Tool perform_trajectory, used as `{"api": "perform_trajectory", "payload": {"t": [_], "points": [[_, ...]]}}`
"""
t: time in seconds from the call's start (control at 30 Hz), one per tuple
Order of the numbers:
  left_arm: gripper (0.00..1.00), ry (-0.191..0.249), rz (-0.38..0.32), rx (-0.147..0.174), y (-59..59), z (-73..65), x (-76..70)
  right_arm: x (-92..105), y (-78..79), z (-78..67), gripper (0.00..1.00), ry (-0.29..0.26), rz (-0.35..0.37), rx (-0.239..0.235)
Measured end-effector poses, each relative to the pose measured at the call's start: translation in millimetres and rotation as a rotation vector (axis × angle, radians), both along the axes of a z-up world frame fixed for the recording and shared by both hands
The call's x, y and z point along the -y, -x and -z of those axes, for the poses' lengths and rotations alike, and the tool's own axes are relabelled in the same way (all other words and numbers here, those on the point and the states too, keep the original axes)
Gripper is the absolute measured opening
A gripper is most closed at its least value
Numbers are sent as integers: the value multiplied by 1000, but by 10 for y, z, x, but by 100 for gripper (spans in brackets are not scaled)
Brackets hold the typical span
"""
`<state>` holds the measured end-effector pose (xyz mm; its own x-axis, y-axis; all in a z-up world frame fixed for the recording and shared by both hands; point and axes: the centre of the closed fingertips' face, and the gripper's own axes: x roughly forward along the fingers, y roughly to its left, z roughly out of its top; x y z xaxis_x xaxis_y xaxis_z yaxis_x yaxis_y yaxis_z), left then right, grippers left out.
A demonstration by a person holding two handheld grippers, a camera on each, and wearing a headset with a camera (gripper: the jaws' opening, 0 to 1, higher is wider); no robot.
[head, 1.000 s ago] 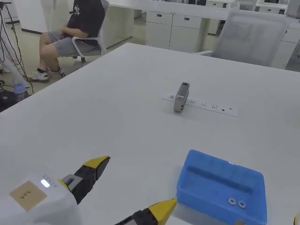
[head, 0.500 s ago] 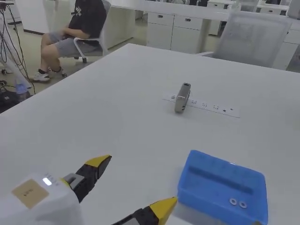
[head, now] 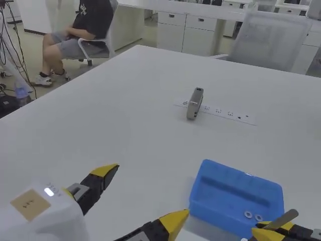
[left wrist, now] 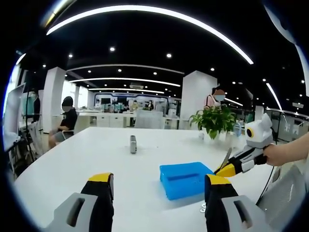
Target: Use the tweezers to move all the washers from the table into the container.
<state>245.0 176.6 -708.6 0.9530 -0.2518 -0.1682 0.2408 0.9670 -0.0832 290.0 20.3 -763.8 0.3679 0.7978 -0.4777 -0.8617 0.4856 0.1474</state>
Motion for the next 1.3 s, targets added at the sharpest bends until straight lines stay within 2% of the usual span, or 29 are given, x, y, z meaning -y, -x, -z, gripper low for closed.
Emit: {"api": "perform_trajectory", "payload": {"t": [0.1,0.23,0.47,0.7,0.87,1.03,1.2,1.3], "points": [[78,4,-10,3,1,-6,-23,4,-50,-56,3,-5,14,4],[77,4,-13,0,2,-1,-27,-31,-103,-178,3,-42,23,10],[77,4,-10,-1,0,3,-22,-90,-282,-215,3,-41,46,35],[77,-1,-7,-6,-1,14,-16,-119,-496,-91,3,-16,77,18],[77,-2,-9,-7,0,17,-20,-121,-627,28,3,-18,103,-30],[77,-1,-10,-8,4,18,-22,-134,-716,110,3,-29,118,-60],[77,-3,-8,-10,5,21,-20,-147,-763,214,3,-37,140,-113],[76,-3,-8,-11,5,22,-20,-154,-769,263,3,-31,144,-122]]}}
